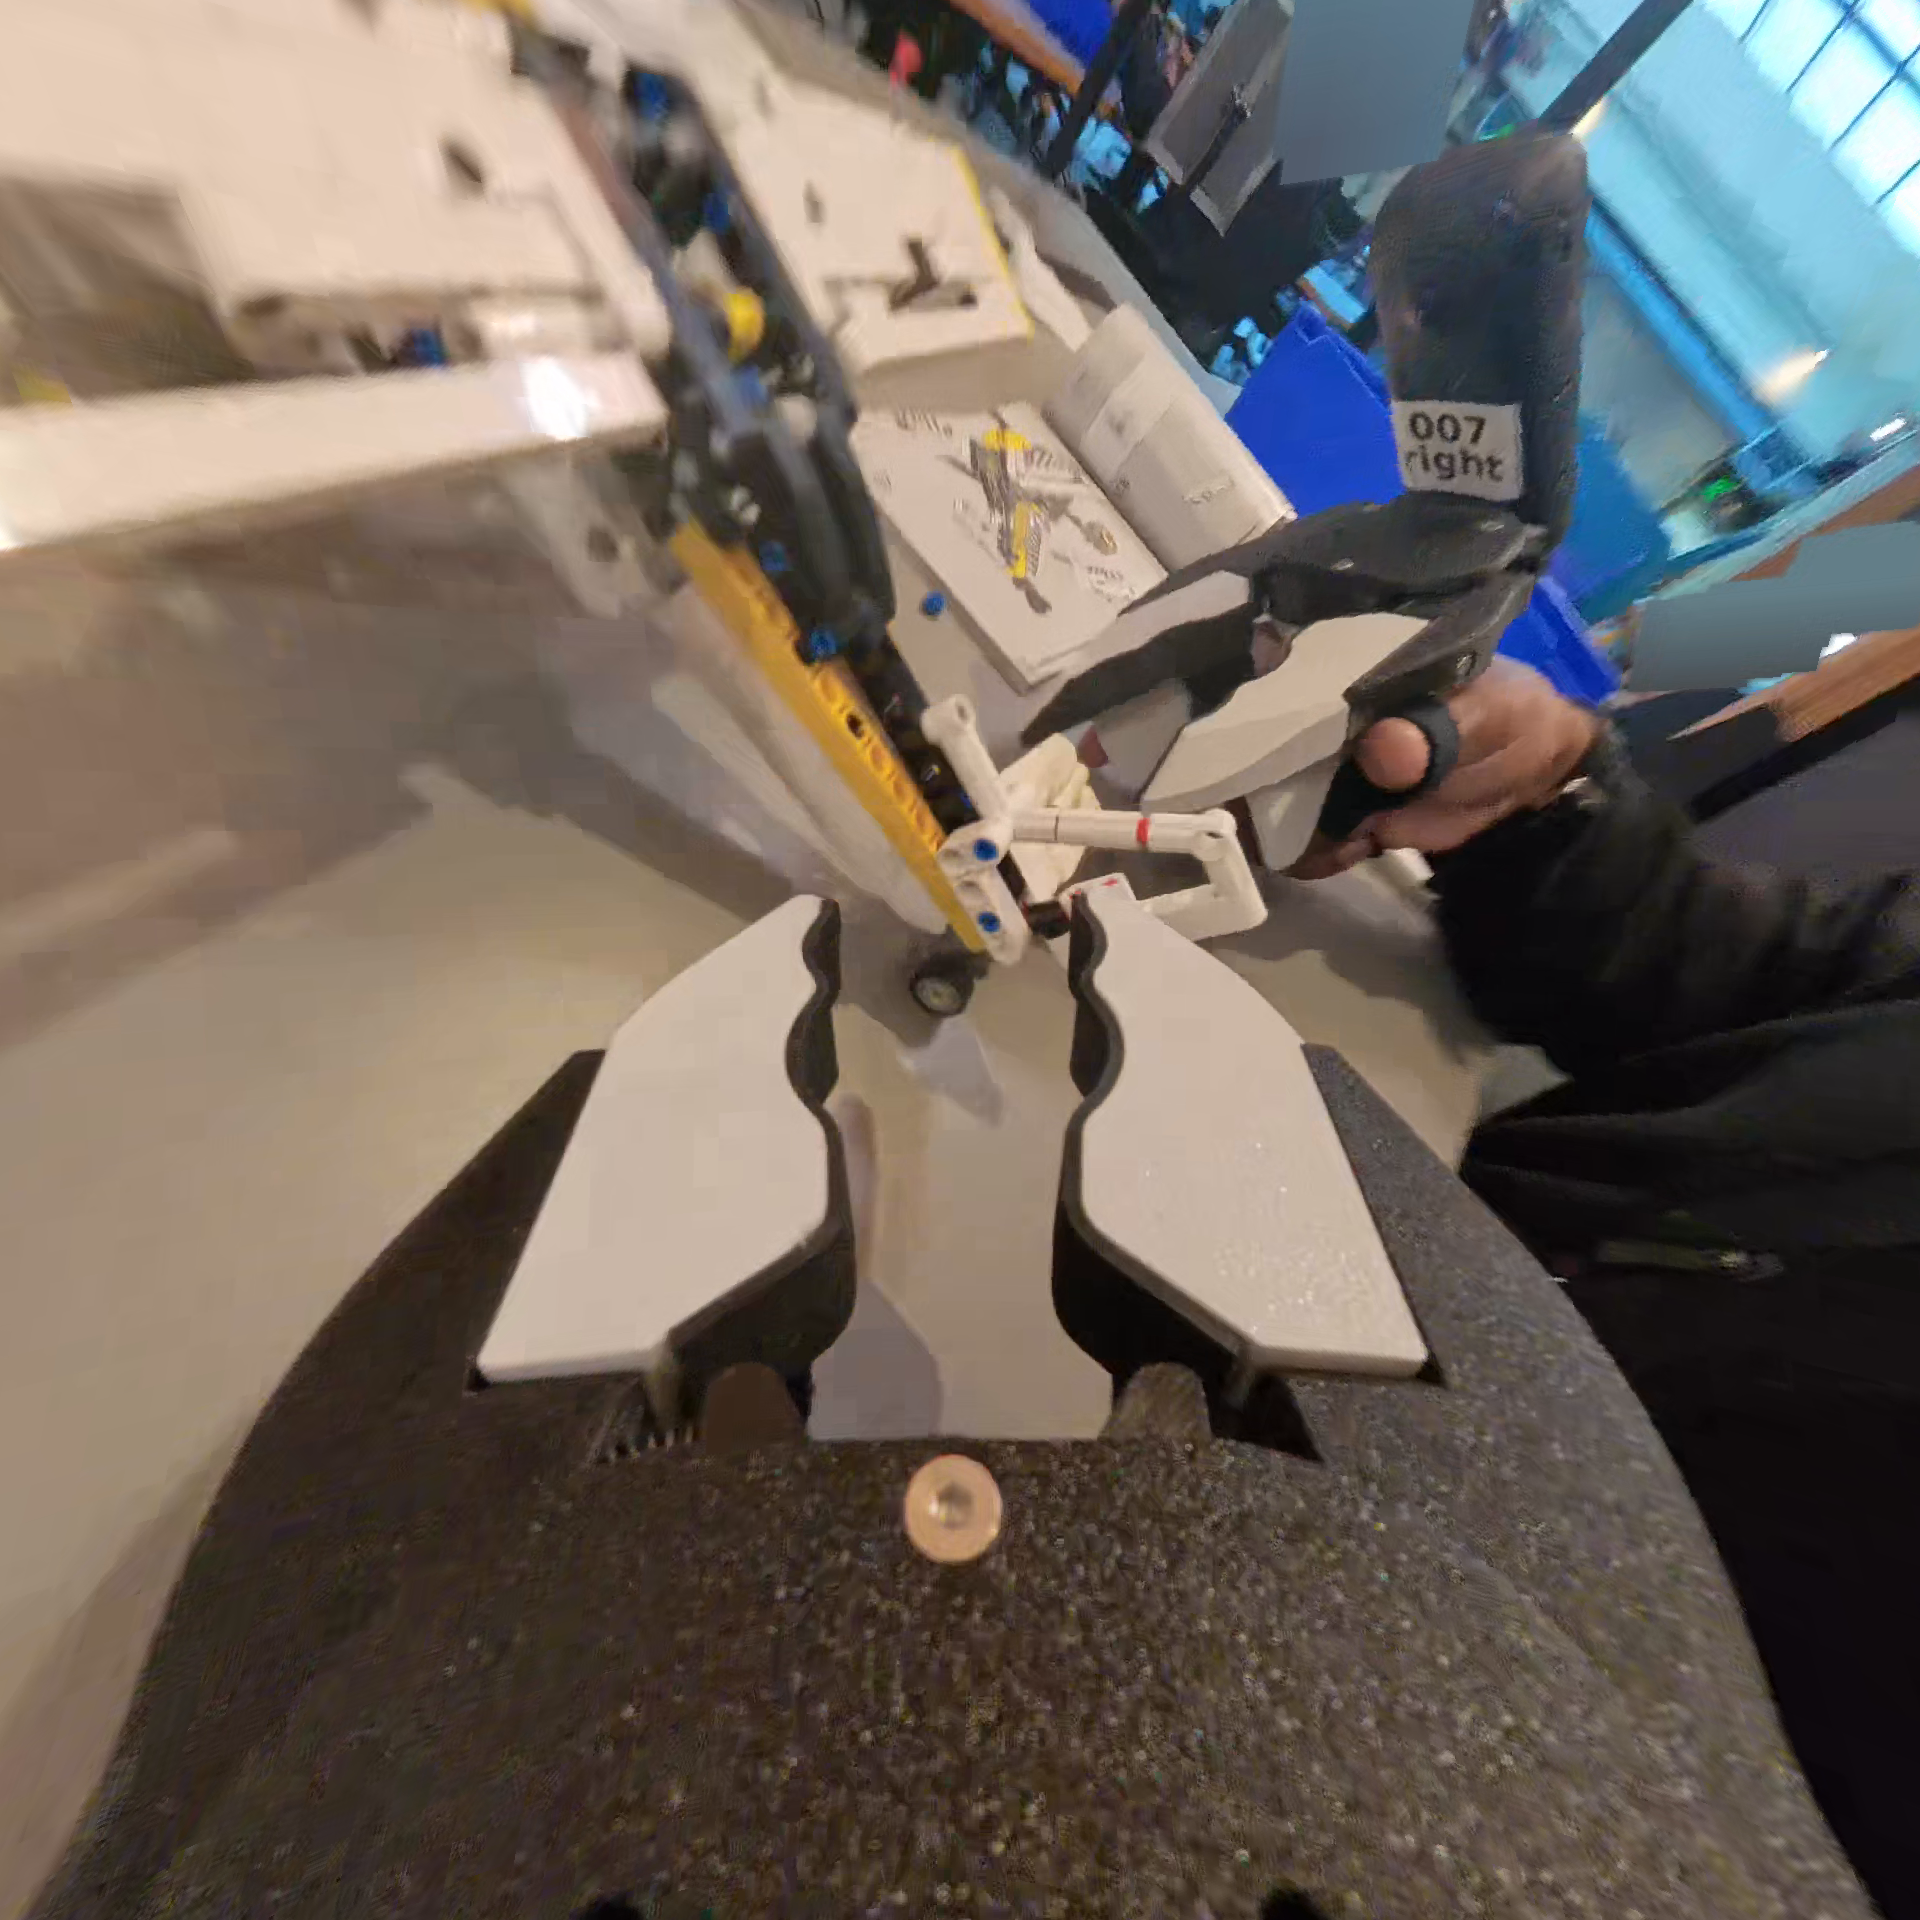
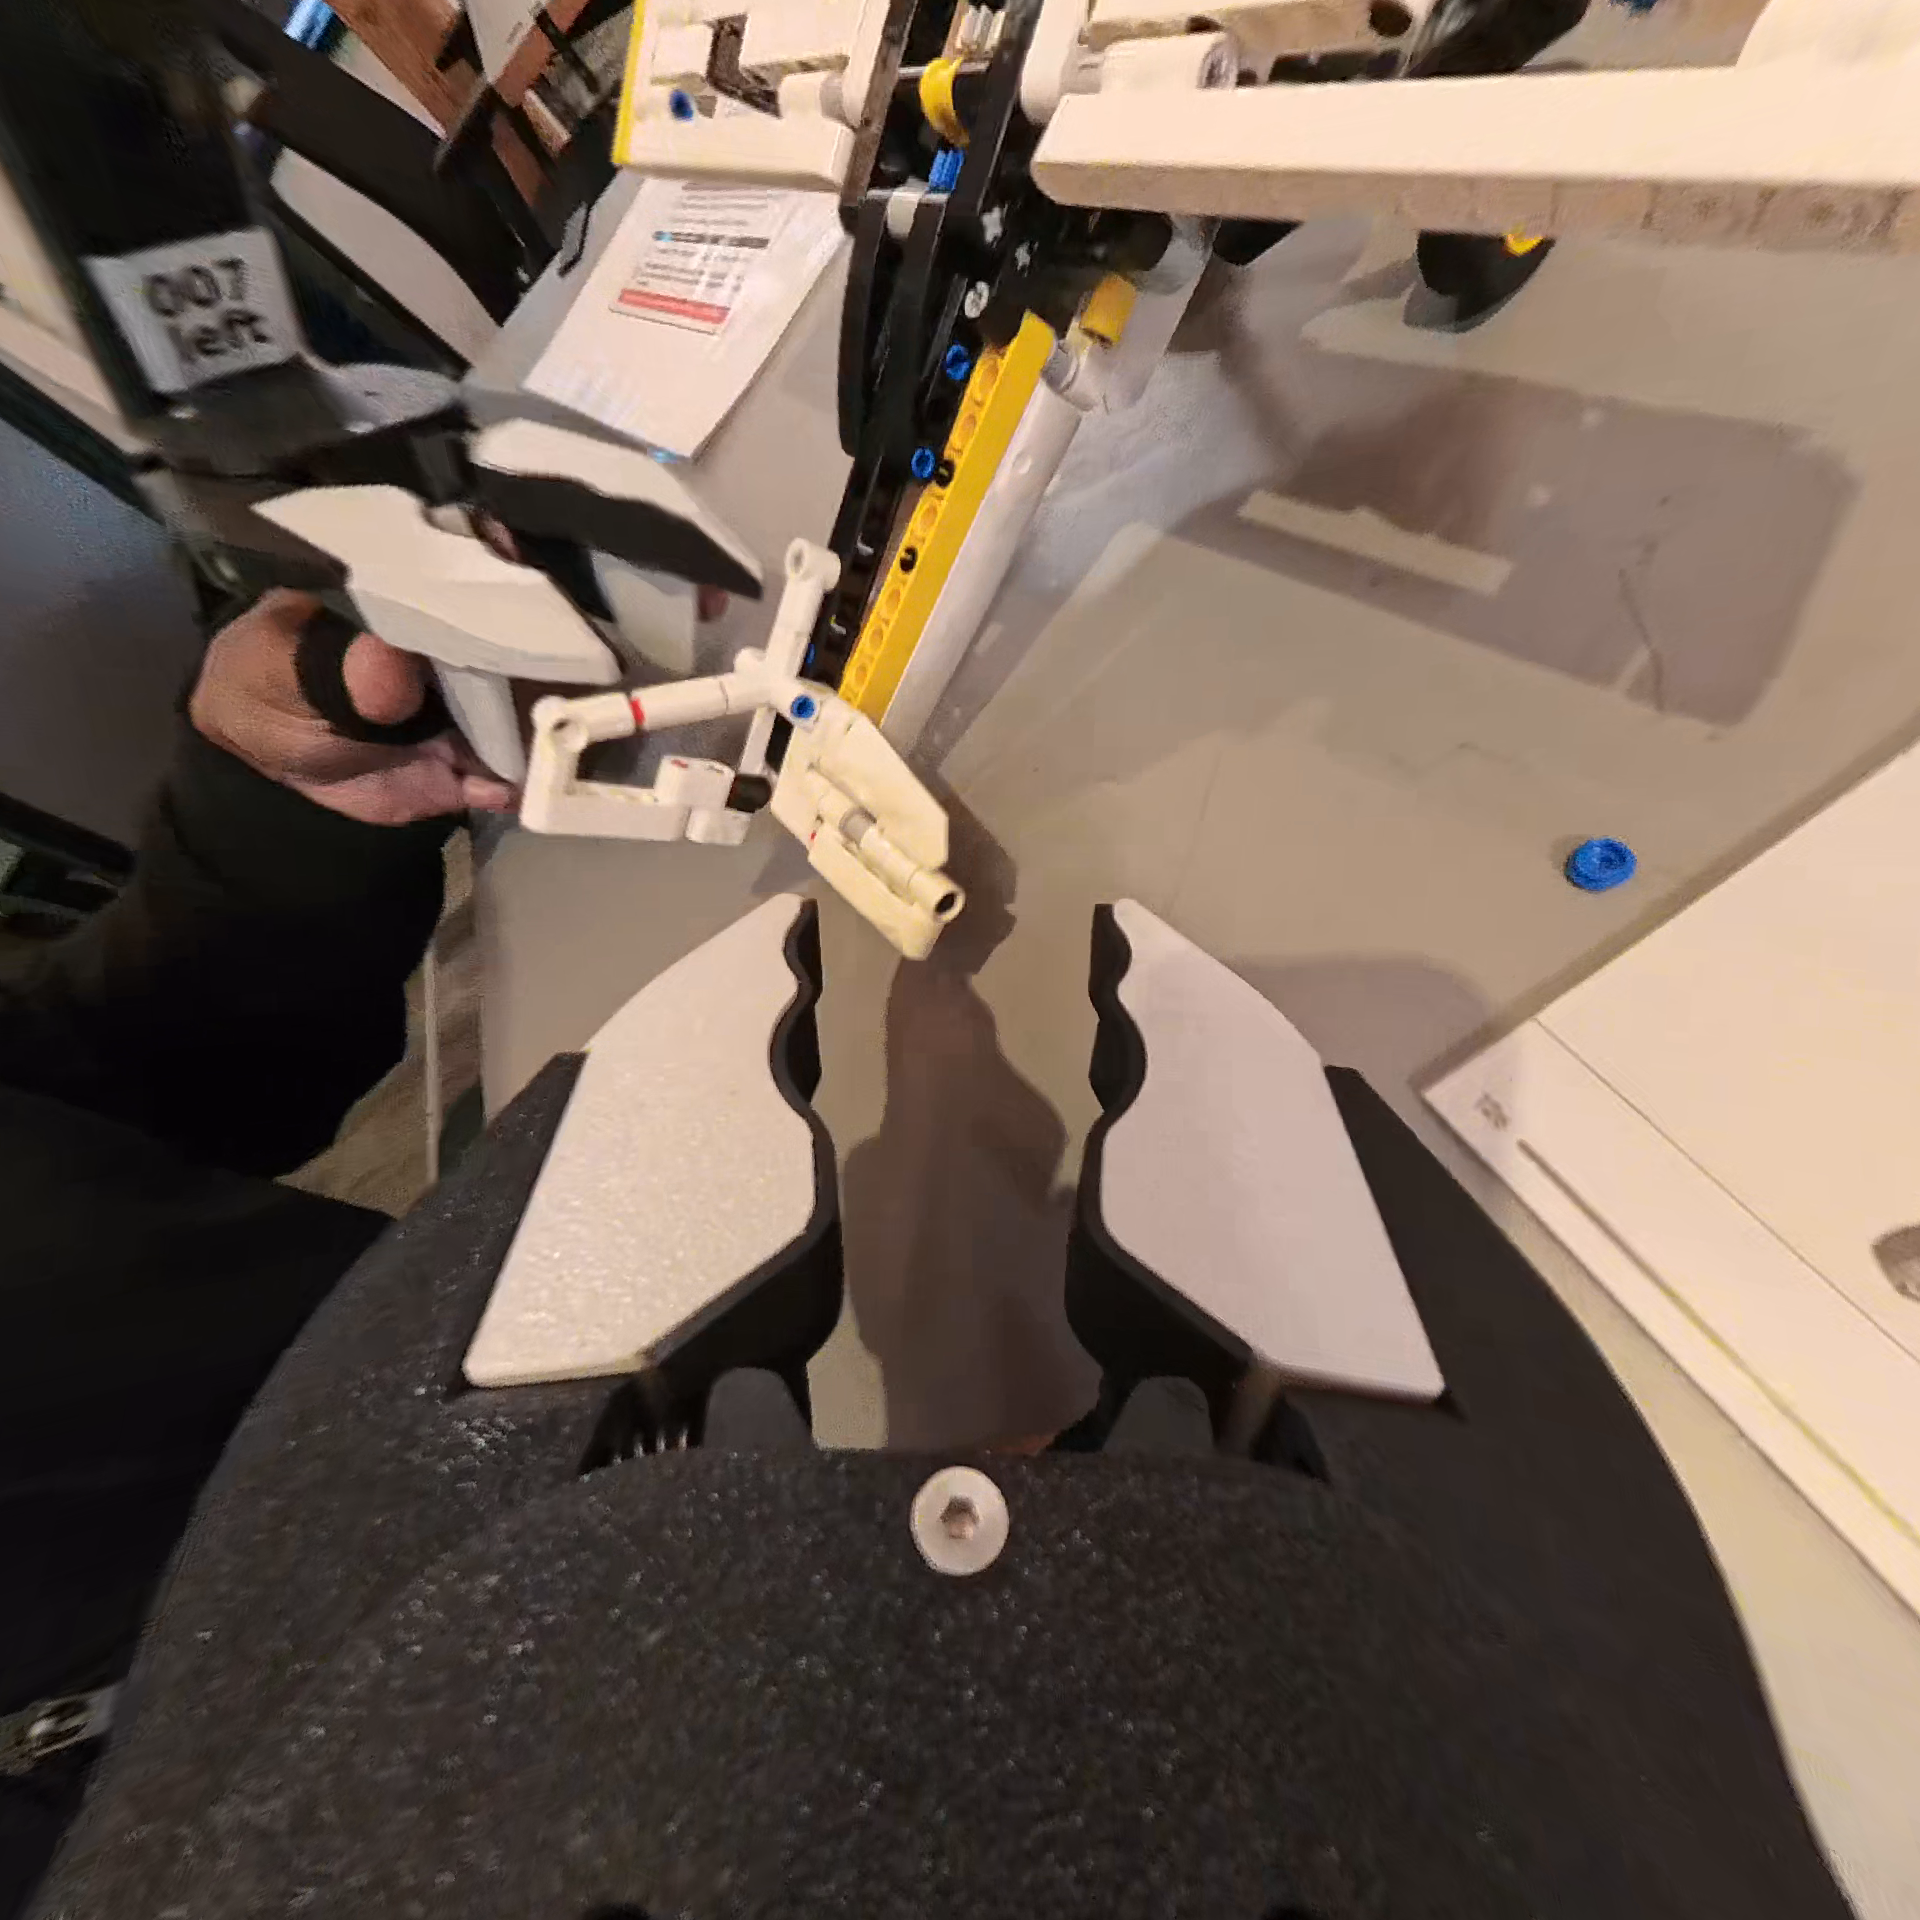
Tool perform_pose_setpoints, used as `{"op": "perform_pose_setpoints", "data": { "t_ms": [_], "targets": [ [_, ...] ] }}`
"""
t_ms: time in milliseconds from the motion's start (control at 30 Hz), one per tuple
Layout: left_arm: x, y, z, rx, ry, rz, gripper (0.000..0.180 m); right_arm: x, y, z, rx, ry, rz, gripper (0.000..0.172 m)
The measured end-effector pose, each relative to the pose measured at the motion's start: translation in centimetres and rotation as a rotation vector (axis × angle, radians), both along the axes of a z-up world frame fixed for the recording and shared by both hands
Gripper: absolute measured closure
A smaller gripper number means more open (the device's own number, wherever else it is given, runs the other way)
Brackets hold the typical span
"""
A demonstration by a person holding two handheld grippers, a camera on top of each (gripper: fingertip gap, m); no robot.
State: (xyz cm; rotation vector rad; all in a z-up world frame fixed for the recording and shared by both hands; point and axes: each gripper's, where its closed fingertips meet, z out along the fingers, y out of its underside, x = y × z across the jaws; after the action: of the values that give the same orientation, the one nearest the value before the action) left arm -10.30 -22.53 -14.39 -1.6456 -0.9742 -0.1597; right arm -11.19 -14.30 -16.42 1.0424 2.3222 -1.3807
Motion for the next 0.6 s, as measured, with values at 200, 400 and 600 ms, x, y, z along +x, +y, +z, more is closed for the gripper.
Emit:
{"op": "perform_pose_setpoints", "data": {
  "t_ms": [200,400,600],
  "targets": [
    [-0.6,0.4,-1.4,0.0,-0.156,-0.044,0.14,-0.2,-1.8,0.0,-0.065,-0.105,0.07,0.13],
    [0.0,1.7,-2.3,-0.027,-0.229,-0.139,0.143,0.8,-3.2,-0.2,-0.097,-0.173,0.131,0.145],
    [0.0,2.6,-2.3,0.006,-0.279,-0.199,0.146,1.1,-3.6,0.0,-0.155,-0.213,0.14,0.154]
  ]
}}
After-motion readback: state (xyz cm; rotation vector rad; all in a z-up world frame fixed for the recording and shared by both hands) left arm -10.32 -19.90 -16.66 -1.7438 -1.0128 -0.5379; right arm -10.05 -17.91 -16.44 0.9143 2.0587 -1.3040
